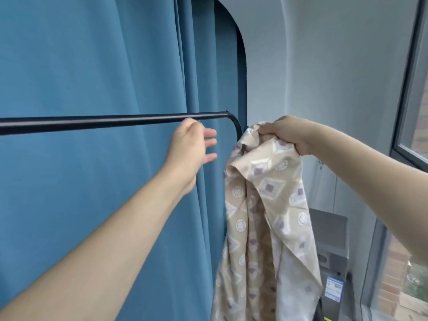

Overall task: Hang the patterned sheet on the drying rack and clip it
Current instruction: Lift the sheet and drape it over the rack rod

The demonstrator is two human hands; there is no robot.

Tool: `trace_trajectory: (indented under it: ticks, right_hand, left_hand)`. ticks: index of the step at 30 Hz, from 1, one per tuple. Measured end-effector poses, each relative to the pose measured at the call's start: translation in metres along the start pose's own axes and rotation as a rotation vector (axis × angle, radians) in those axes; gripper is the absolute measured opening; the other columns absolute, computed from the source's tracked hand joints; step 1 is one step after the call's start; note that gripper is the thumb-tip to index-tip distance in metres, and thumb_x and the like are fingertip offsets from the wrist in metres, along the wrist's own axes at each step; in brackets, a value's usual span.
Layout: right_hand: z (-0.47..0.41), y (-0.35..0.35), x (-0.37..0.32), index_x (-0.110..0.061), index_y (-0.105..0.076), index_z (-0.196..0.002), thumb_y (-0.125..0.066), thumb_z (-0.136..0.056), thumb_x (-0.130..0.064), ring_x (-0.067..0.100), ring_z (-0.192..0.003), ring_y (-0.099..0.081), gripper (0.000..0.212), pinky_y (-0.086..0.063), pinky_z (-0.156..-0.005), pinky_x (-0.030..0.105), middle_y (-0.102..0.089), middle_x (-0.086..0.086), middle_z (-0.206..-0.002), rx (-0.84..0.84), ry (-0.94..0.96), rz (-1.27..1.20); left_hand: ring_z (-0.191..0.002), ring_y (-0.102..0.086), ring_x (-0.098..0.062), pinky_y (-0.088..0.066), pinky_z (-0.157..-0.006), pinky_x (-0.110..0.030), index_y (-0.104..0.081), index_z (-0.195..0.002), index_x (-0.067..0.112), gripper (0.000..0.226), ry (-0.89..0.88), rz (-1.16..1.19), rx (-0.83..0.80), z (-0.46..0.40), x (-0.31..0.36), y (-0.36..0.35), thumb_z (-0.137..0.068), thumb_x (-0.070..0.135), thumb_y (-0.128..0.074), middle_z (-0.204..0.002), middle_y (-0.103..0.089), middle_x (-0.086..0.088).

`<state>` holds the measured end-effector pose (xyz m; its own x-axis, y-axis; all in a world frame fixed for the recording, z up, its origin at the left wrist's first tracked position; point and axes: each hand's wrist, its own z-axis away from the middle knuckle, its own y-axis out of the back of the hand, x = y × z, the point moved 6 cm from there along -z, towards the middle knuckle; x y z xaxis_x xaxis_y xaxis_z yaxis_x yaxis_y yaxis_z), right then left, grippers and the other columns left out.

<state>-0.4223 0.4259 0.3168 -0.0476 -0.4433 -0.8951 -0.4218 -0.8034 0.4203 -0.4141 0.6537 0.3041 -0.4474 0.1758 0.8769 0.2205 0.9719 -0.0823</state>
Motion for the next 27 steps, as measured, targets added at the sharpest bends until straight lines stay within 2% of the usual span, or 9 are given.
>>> trace_trajectory:
  ticks: [4,6,8,12,16,18,20,24,27]
  right_hand:
    - [-0.007,-0.014,-0.005,-0.013,-0.057,-0.086,-0.046,-0.098,-0.018,0.021,-0.058,-0.060,0.017,-0.054,-0.050,0.025,-0.059,0.007,-0.076,-0.104,-0.044,-0.406]
    - [-0.008,-0.016,-0.014,-0.010,-0.055,-0.080,-0.041,-0.099,-0.014,0.019,-0.047,-0.059,0.024,-0.052,-0.044,0.023,-0.059,0.008,-0.067,-0.101,-0.021,-0.527]
    - [-0.006,-0.018,-0.025,-0.009,-0.053,-0.077,-0.037,-0.100,-0.010,0.018,-0.040,-0.058,0.028,-0.050,-0.042,0.021,-0.059,0.006,-0.058,-0.094,0.010,-0.618]
    - [-0.008,-0.022,-0.040,-0.009,-0.050,-0.078,-0.033,-0.096,-0.003,0.022,-0.046,-0.060,0.026,-0.053,-0.046,0.027,-0.057,0.010,-0.070,-0.035,0.031,-0.698]
    - [-0.013,-0.026,-0.042,-0.012,-0.049,-0.069,-0.033,-0.089,0.003,0.023,-0.049,-0.059,0.029,-0.053,-0.050,0.030,-0.059,0.008,-0.068,0.028,0.054,-0.721]
    - [-0.014,-0.029,-0.042,-0.013,-0.049,-0.067,-0.036,-0.089,0.001,0.023,-0.051,-0.061,0.029,-0.054,-0.053,0.031,-0.061,0.007,-0.072,0.026,0.078,-0.676]
    - [-0.015,-0.029,-0.043,-0.014,-0.052,-0.069,-0.040,-0.090,-0.003,0.023,-0.056,-0.060,0.027,-0.052,-0.053,0.028,-0.061,0.006,-0.079,0.030,0.090,-0.557]
    - [-0.021,0.001,-0.046,-0.012,-0.060,-0.081,-0.052,-0.089,-0.019,0.019,-0.067,-0.050,0.013,-0.040,-0.057,0.025,-0.056,0.002,-0.079,0.262,0.179,0.051]
    - [-0.014,-0.010,-0.043,-0.008,-0.064,-0.088,-0.050,-0.086,-0.016,0.021,-0.077,-0.057,0.017,-0.052,-0.072,0.027,-0.062,0.007,-0.087,0.032,0.248,-0.050]
  left_hand:
    - [-0.060,-0.060,-0.026,-0.053,-0.061,-0.035,-0.057,-0.080,0.010,0.018,0.124,-0.330,-0.388,0.015,-0.009,-0.022,-0.094,0.011,-0.046,-0.071,-0.067,-0.010]
    - [-0.072,-0.065,-0.022,-0.055,-0.066,-0.034,-0.064,-0.093,0.010,0.019,0.282,-0.579,-0.650,0.039,-0.043,-0.033,-0.091,0.029,-0.061,-0.086,-0.070,-0.006]
    - [-0.092,-0.067,-0.016,-0.056,-0.082,-0.036,-0.063,-0.106,0.017,0.039,0.363,-0.677,-0.724,0.054,-0.074,-0.037,-0.081,0.046,-0.071,-0.103,-0.068,0.002]
    - [-0.101,-0.060,-0.009,-0.051,-0.082,-0.031,-0.055,-0.121,0.023,0.057,0.391,-0.552,-0.576,0.061,-0.094,-0.043,-0.077,0.055,-0.072,-0.113,-0.060,0.008]
    - [-0.079,-0.059,0.001,-0.044,-0.069,-0.020,-0.068,-0.100,0.030,0.020,0.353,-0.319,-0.575,0.063,-0.083,-0.050,-0.084,0.043,-0.069,-0.093,-0.068,0.019]
    - [-0.078,-0.061,-0.007,-0.047,-0.075,-0.023,-0.067,-0.091,0.023,0.005,0.340,-0.235,-0.470,0.059,-0.077,-0.046,-0.092,0.027,-0.063,-0.092,-0.071,0.008]
    - [-0.078,-0.065,-0.019,-0.052,-0.080,-0.031,-0.063,-0.088,0.018,0.014,0.389,-0.088,-0.281,0.048,-0.077,-0.033,-0.097,0.014,-0.054,-0.090,-0.072,-0.004]
    - [-0.068,-0.070,-0.025,-0.057,-0.062,-0.036,-0.064,-0.094,0.011,0.015,0.432,0.176,-0.010,0.028,-0.067,0.012,-0.095,0.004,-0.051,-0.079,-0.071,-0.008]
    - [-0.063,-0.070,-0.022,-0.059,-0.061,-0.036,-0.070,-0.092,0.014,0.014,0.367,0.071,-0.069,0.017,-0.049,0.032,-0.092,0.009,-0.057,-0.078,-0.073,-0.007]
